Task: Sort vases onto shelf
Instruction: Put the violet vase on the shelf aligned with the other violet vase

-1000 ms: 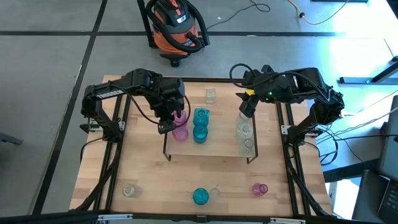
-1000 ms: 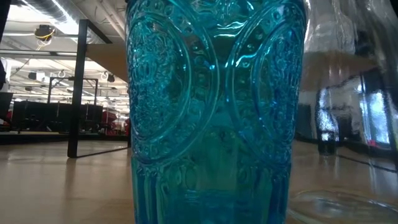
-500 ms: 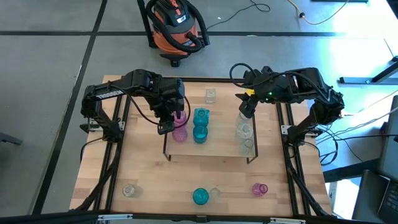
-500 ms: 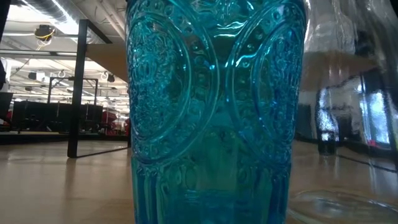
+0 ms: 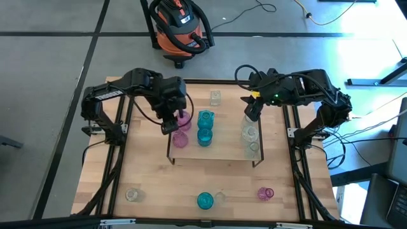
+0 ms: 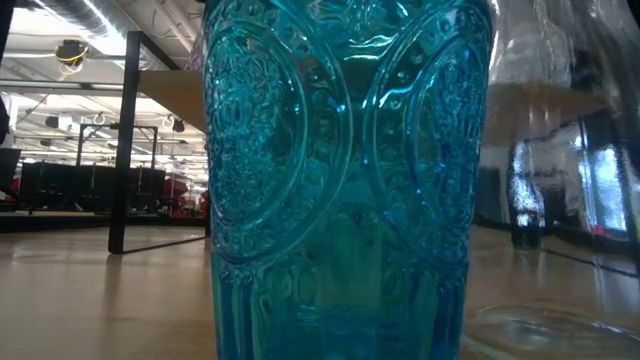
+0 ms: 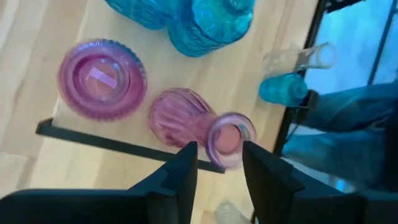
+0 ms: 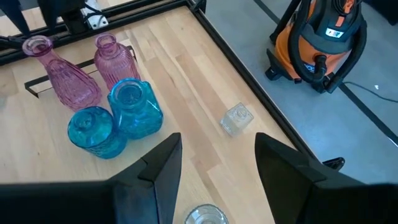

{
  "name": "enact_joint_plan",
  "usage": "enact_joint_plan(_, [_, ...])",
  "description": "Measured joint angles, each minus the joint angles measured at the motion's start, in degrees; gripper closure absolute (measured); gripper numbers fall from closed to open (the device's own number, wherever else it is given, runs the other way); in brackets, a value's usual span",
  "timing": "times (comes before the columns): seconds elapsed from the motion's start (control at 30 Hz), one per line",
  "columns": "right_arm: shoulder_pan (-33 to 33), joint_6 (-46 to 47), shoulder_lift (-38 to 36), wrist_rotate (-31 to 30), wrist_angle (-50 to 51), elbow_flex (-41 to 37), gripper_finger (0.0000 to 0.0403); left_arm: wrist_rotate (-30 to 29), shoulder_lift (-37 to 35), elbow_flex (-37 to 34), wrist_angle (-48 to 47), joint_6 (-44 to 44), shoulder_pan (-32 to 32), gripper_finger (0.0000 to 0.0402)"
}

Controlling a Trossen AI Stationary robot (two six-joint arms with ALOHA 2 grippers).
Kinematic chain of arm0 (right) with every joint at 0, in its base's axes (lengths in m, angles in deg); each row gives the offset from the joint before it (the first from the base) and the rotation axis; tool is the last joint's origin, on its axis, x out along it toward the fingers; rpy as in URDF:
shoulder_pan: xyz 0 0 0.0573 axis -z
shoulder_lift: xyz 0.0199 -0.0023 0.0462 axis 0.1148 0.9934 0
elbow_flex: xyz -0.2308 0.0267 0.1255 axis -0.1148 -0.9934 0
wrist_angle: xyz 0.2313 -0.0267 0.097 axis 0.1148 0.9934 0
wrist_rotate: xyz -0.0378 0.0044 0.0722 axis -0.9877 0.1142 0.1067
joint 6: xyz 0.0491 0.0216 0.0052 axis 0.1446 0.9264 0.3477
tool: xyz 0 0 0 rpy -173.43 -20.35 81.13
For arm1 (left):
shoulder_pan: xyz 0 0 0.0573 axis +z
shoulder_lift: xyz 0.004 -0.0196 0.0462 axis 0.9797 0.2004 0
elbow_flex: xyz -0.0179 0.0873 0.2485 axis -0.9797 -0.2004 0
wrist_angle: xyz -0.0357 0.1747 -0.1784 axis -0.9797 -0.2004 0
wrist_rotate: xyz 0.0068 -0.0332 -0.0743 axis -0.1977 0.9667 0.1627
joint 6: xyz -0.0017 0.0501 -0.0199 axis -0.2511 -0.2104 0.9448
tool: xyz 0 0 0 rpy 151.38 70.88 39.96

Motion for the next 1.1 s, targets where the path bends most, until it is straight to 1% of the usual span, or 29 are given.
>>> enact_joint_plan(0.23, [0.02,-0.38,0.60,-0.03,-0.09,0.00,0.0217,-1.20,-4.70,0.00,-0.02,5.99,-0.05,0.0282])
enact_joint_plan(0.3, [0.02,-0.55,1.02,-0.11,-0.23,0.02,0.0217,-0.19,-5.99,0.00,-0.04,8.17,-0.66,0.0282])
enact_joint_plan(0.37, [0.02,-0.75,1.32,-0.07,-0.20,0.02,0.0217,2.27,-6.36,-0.49,0.04,9.98,-2.18,0.0284])
enact_joint_plan(0.4, [0.02,-0.75,1.59,-0.11,-0.23,0.02,0.0217,3.04,-6.35,-1.15,-0.04,10.46,-3.26,0.0287])
enact_joint_plan(0.47, [0.02,-1.01,1.95,-0.09,-0.21,0.02,0.0217,2.62,-6.07,-3.45,0.00,11.21,-5.79,0.0295])
enact_joint_plan(0.63, [0.02,-1.89,2.64,0.38,-0.10,0.00,0.0217,-2.13,-7.21,-11.32,1.69,14.41,-10.49,0.0325])
enact_joint_plan(0.73, [0.02,-3.43,2.64,1.83,-0.01,0.00,0.0217,-3.98,-10.30,-17.45,8.70,18.09,-11.91,0.0345])
enact_joint_plan(0.93, [0.01,-7.59,2.59,3.40,0.01,0.00,0.0217,-4.55,-18.49,-32.24,27.11,28.18,-11.66,0.0393])
enact_joint_plan(1.0, [0.02,-8.76,2.59,3.45,0.03,0.00,0.0217,-4.86,-20.77,-37.33,32.63,31.81,-11.63,0.0399])
enact_joint_plan(1.1, [0.02,-9.75,2.59,3.78,0.03,0.00,0.0217,-5.56,-23.39,-44.05,40.49,37.19,-11.66,0.0395])
